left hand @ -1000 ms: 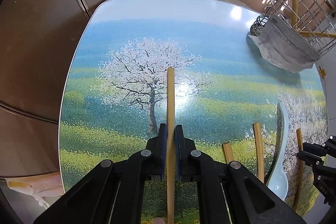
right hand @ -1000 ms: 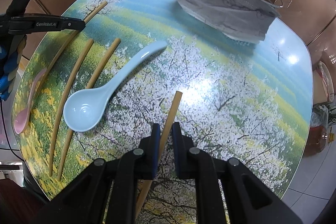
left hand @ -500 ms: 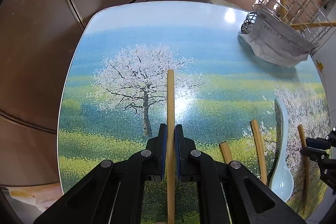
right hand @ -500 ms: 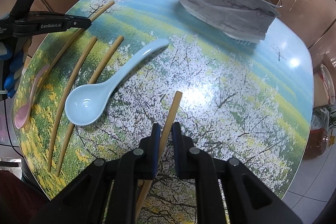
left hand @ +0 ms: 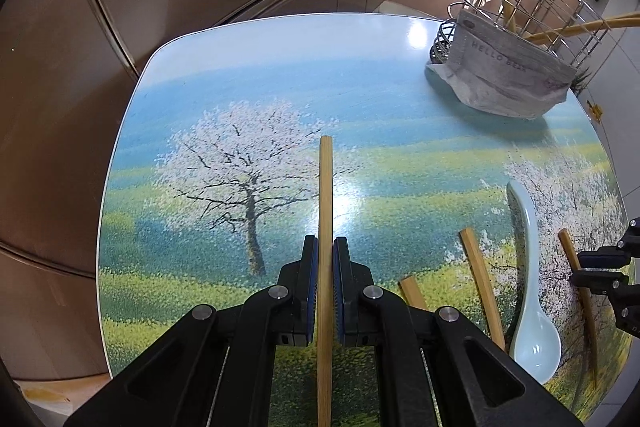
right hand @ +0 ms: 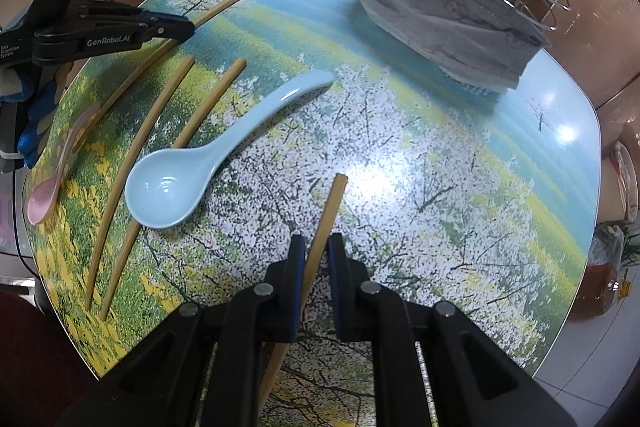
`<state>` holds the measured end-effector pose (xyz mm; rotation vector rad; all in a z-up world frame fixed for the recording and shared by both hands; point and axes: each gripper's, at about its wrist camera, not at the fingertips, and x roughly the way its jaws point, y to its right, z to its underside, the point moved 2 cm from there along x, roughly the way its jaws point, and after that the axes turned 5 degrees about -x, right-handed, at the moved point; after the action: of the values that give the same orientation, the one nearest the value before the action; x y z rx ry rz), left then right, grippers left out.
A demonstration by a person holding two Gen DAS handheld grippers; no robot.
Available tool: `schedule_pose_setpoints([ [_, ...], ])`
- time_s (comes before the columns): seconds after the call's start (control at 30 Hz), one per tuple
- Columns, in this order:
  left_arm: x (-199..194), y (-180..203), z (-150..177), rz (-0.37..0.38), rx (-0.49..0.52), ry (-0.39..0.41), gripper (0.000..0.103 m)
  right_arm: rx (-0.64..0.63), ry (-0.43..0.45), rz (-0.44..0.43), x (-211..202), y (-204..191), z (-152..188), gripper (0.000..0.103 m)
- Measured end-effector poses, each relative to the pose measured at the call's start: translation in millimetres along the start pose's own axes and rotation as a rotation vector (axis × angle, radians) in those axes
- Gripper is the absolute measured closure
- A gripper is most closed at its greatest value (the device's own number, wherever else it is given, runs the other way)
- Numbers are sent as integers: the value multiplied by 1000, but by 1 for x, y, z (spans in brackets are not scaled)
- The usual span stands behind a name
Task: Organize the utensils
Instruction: 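Lift both held chopsticks upright and carry them over the wire basket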
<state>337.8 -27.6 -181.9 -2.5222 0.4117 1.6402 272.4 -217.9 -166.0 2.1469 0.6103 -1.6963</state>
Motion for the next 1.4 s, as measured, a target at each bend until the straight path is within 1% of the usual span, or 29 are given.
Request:
schedule_pose_setpoints([
  [0.17,-1,3,-3,2,5,-1,96,-26,-9,5,0,-2,-3,92],
  [0.33,0,5,-9,-4,5,-11,96,-36,8,11,1,-8,-11,93],
  [0.4,3,-2,-12,14,-14,-14,97,-33,20,13,2,-9,-14,94],
  [0.47,4,-6,-16,47,-35,-7,97,-25,36,17,2,-11,-18,95],
  [0.57,5,-14,-19,60,-74,5,97,-16,67,23,2,-13,-22,96],
  [0.6,5,-18,-21,54,-92,6,97,-5,80,23,3,-12,-23,96],
  [0.73,0,-26,-25,54,-120,26,97,27,118,25,1,-6,-21,96],
  [0.97,-23,-28,-33,57,-131,88,97,84,206,27,-12,2,-15,97],
  [1.2,-57,-21,-41,51,-134,149,97,104,319,36,-47,-4,-8,97],
  [1.27,-74,-15,-35,50,-134,171,97,107,348,42,-57,-7,-5,97],
  [1.4,-101,-8,-31,55,-131,213,97,113,409,56,-80,-14,10,97],
])
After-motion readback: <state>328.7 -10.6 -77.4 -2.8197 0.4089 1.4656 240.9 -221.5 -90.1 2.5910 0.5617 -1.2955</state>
